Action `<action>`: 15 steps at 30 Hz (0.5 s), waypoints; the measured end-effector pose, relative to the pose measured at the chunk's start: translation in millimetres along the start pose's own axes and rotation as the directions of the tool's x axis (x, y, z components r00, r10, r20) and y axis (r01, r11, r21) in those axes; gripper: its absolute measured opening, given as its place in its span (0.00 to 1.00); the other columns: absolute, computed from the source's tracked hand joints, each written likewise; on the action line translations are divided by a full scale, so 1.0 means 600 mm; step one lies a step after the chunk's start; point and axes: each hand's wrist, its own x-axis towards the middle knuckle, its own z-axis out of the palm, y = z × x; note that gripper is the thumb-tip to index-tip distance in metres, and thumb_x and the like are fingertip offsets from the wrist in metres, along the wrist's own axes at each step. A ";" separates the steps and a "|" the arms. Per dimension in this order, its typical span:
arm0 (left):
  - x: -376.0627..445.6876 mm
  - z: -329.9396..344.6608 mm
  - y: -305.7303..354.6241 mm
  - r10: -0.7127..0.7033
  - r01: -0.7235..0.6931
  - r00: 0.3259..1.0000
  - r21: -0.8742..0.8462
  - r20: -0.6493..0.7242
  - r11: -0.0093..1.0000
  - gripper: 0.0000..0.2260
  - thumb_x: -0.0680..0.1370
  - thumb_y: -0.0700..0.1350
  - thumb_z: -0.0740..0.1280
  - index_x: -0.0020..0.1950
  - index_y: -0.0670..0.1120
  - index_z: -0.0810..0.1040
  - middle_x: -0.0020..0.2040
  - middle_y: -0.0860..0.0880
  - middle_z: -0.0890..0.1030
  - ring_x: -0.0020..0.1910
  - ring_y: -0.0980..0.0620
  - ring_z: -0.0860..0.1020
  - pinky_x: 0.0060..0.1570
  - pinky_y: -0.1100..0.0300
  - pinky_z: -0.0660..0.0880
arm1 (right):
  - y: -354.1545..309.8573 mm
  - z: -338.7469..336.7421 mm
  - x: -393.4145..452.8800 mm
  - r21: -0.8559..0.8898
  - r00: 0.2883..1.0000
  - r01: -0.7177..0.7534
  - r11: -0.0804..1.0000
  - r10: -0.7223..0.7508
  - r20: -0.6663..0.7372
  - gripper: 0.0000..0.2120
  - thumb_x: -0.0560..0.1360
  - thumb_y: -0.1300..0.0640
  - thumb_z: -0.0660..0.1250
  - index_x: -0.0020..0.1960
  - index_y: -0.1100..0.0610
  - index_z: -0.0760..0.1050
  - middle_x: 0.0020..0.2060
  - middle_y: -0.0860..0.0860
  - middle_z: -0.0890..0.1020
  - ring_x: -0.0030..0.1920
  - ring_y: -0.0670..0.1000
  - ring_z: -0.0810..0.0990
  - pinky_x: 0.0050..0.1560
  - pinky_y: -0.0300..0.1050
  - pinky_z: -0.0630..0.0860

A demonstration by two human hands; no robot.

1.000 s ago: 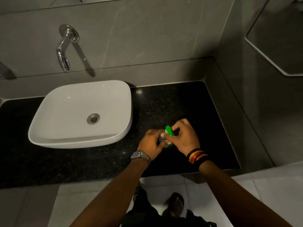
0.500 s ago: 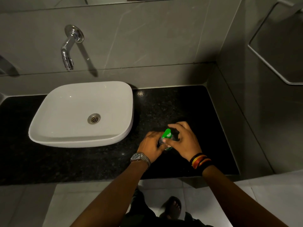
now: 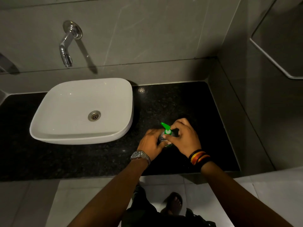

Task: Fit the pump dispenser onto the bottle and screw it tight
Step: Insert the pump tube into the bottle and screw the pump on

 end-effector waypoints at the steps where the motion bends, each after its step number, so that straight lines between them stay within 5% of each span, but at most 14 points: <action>1: 0.000 0.000 0.001 0.000 0.000 1.000 -0.003 0.005 1.000 0.22 0.76 0.53 0.72 0.69 0.49 0.76 0.63 0.47 0.82 0.63 0.46 0.76 0.60 0.50 0.76 | -0.004 0.001 0.003 -0.021 0.999 -0.025 0.999 0.025 -0.020 0.16 0.64 0.42 0.78 0.43 0.46 0.74 0.46 0.42 0.71 0.36 0.39 0.72 0.34 0.37 0.70; 4: 0.000 -0.002 0.000 0.000 0.000 1.000 -0.018 0.002 1.000 0.21 0.76 0.52 0.71 0.68 0.50 0.77 0.61 0.48 0.83 0.61 0.46 0.77 0.60 0.49 0.77 | -0.009 0.005 0.004 -0.066 0.998 -0.064 0.996 0.062 -0.032 0.19 0.63 0.35 0.75 0.44 0.45 0.73 0.47 0.43 0.71 0.39 0.43 0.75 0.35 0.42 0.75; 7: 0.002 -0.003 -0.001 0.010 -0.010 1.000 -0.005 0.000 1.000 0.21 0.77 0.52 0.71 0.69 0.49 0.77 0.62 0.48 0.83 0.62 0.46 0.77 0.61 0.49 0.77 | 0.004 0.007 -0.004 -0.027 0.999 0.017 1.000 -0.016 0.038 0.22 0.68 0.38 0.73 0.57 0.47 0.78 0.57 0.43 0.72 0.41 0.39 0.73 0.40 0.31 0.71; 10: 0.003 -0.004 0.000 0.001 -0.001 1.000 0.001 0.003 1.000 0.22 0.76 0.54 0.72 0.69 0.51 0.77 0.62 0.49 0.82 0.62 0.48 0.77 0.60 0.50 0.77 | 0.012 0.003 -0.002 -0.027 0.998 0.047 0.999 -0.046 0.038 0.19 0.69 0.43 0.75 0.56 0.50 0.81 0.56 0.42 0.72 0.38 0.34 0.71 0.38 0.25 0.64; 15: 0.003 -0.004 -0.002 0.000 0.000 1.000 -0.007 0.011 1.000 0.22 0.76 0.55 0.70 0.69 0.53 0.76 0.62 0.50 0.82 0.62 0.49 0.76 0.60 0.50 0.77 | -0.001 0.005 0.004 0.002 0.999 -0.023 1.000 0.023 -0.033 0.18 0.64 0.38 0.75 0.44 0.48 0.74 0.50 0.42 0.71 0.41 0.42 0.76 0.37 0.42 0.77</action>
